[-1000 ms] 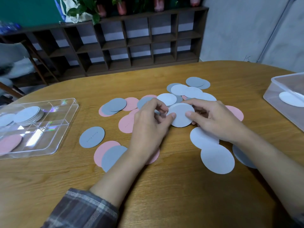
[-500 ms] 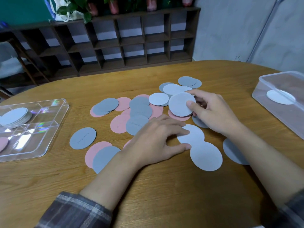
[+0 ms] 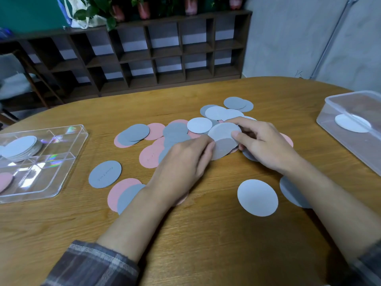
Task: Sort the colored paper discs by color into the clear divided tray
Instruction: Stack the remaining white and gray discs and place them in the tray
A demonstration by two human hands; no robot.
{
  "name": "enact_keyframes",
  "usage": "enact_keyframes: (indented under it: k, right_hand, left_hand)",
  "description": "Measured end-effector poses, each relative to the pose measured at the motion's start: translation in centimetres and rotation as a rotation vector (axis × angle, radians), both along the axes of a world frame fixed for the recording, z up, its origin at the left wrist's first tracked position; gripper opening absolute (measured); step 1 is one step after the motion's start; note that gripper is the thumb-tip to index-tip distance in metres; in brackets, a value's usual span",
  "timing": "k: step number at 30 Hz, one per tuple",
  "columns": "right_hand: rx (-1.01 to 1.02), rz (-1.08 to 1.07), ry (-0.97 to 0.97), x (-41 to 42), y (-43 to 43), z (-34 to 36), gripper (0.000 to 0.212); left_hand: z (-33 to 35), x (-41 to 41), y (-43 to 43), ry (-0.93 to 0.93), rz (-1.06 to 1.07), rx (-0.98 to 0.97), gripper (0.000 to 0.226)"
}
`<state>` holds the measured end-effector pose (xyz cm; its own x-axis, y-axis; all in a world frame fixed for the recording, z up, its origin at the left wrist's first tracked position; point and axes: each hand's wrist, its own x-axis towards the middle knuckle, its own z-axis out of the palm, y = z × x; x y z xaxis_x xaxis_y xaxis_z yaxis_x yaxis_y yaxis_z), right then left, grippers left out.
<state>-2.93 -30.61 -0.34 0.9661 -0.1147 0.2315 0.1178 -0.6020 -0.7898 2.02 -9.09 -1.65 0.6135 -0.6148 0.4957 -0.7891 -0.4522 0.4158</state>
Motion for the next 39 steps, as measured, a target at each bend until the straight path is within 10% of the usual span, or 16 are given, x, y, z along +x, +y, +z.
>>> enact_keyframes:
  k: [23, 30, 39]
  right_hand:
    - [-0.151, 0.056, 0.0, 0.0, 0.4, -0.7, 0.035]
    - [-0.134, 0.0, -0.024, 0.3, 0.0, -1.0, 0.031]
    - [-0.138, -0.004, -0.016, 0.4, -0.1, -1.2, 0.032]
  left_hand:
    - [-0.2, 0.5, -0.1, 0.13, 0.259, -0.105, 0.036]
    - [-0.5, -1.5, -1.0, 0.233, -0.202, 0.052, 0.031]
    - [-0.3, -2.0, -1.0, 0.257, -0.275, 0.264, 0.056]
